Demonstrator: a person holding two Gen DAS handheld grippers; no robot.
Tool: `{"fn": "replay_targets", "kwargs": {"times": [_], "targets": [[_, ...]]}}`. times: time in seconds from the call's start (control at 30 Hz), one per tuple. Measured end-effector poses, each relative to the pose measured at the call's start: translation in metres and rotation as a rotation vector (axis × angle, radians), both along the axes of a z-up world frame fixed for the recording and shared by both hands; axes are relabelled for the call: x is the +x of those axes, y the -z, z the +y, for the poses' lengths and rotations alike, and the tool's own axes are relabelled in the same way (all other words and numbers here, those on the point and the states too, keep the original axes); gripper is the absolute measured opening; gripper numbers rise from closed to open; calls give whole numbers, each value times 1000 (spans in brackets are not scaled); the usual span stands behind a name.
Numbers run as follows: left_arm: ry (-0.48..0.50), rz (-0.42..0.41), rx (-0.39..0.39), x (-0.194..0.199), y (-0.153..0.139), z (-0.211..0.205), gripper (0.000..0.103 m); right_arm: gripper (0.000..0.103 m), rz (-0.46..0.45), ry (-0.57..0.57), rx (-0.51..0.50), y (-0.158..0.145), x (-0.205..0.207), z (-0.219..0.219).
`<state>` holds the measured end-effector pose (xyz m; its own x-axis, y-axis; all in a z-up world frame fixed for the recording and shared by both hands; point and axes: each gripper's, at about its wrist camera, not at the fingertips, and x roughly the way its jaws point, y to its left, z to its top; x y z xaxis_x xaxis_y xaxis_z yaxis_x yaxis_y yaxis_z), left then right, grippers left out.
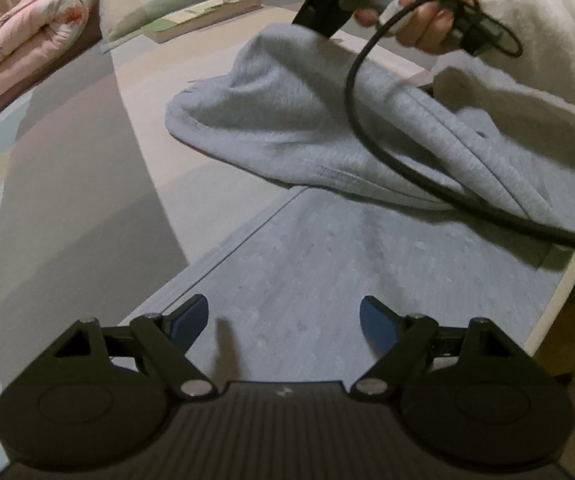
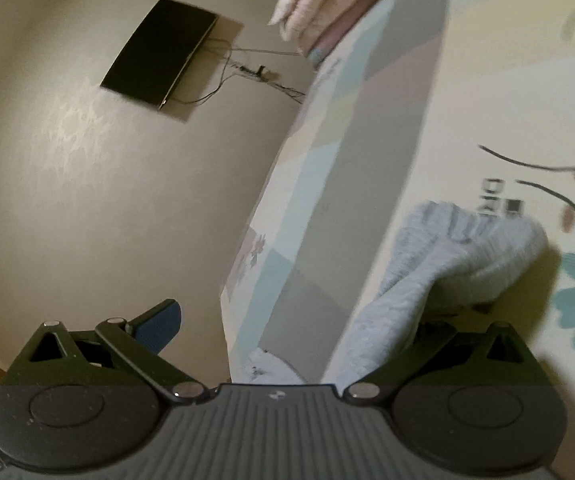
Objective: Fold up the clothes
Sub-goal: 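Lift the held cuff with the right gripper and fold it over the pants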
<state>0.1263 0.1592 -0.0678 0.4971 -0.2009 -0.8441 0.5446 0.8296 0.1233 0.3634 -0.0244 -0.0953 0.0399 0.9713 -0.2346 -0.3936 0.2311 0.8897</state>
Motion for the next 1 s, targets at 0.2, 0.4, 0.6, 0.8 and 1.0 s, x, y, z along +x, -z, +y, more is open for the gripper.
{"fn": "replay_targets", "kwargs": {"times": [0.2,0.4,0.6,0.8,1.0], "targets": [[-27,-31,-2,-20,-11,19,83,103,-78,-58,-48,-50,-27,34],[-106,-41,10,-45,-17,55,83,103,-132,-134,-63,-82,-67,79],[-183,-45,16,-67,-22,89,83,103,-165,-197,-95,-95,-97,122],[-238,-45,11,-80,-22,108,83,103,-208,-251,-154,-105,-117,153],[-257,-47,-2,-86,-19,119,83,103,-273,-193,-183,-131,-117,147]]}}
